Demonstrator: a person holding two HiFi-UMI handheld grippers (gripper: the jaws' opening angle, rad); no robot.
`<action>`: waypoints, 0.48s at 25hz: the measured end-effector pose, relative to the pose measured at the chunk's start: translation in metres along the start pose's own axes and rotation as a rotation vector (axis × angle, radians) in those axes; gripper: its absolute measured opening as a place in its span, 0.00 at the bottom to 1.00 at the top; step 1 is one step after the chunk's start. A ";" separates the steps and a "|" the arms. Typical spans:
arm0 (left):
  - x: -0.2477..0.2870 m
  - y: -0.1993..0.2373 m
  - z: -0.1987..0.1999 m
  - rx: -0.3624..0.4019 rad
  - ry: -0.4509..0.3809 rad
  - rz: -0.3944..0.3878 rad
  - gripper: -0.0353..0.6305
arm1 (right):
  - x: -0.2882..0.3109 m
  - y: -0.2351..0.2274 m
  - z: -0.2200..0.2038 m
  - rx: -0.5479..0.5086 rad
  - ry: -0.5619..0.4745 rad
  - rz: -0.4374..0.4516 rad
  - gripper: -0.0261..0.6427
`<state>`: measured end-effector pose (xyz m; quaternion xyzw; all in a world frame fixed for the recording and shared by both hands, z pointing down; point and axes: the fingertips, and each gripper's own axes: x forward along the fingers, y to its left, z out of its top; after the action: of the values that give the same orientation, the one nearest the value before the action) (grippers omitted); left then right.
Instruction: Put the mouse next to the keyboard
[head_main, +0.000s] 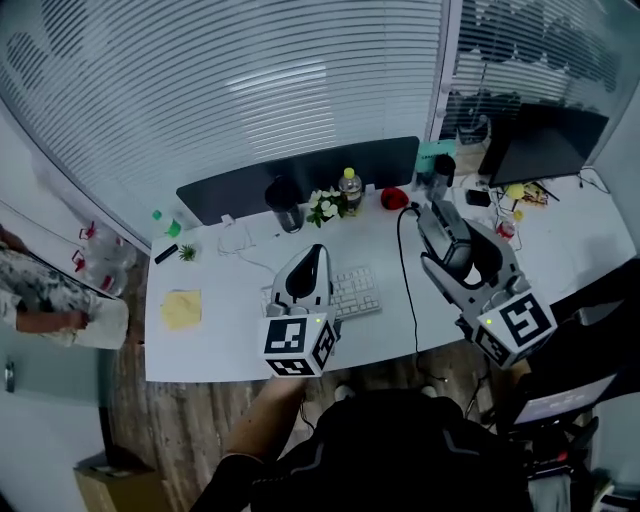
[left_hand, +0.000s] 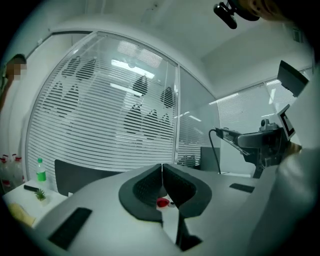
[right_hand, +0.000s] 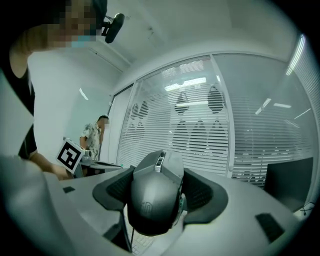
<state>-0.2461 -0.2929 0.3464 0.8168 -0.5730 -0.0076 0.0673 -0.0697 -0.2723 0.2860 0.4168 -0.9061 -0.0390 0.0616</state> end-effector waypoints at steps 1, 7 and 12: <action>0.001 0.003 -0.001 -0.001 0.003 -0.009 0.10 | 0.004 0.004 0.002 -0.005 -0.001 0.000 0.49; 0.000 0.022 -0.004 0.000 0.011 -0.049 0.10 | 0.024 0.032 0.014 0.004 -0.017 0.014 0.49; -0.006 0.034 -0.005 -0.009 -0.001 -0.040 0.10 | 0.045 0.053 0.022 -0.011 -0.029 0.091 0.49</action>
<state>-0.2799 -0.2978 0.3548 0.8278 -0.5564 -0.0121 0.0704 -0.1419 -0.2714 0.2742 0.3744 -0.9246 -0.0471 0.0524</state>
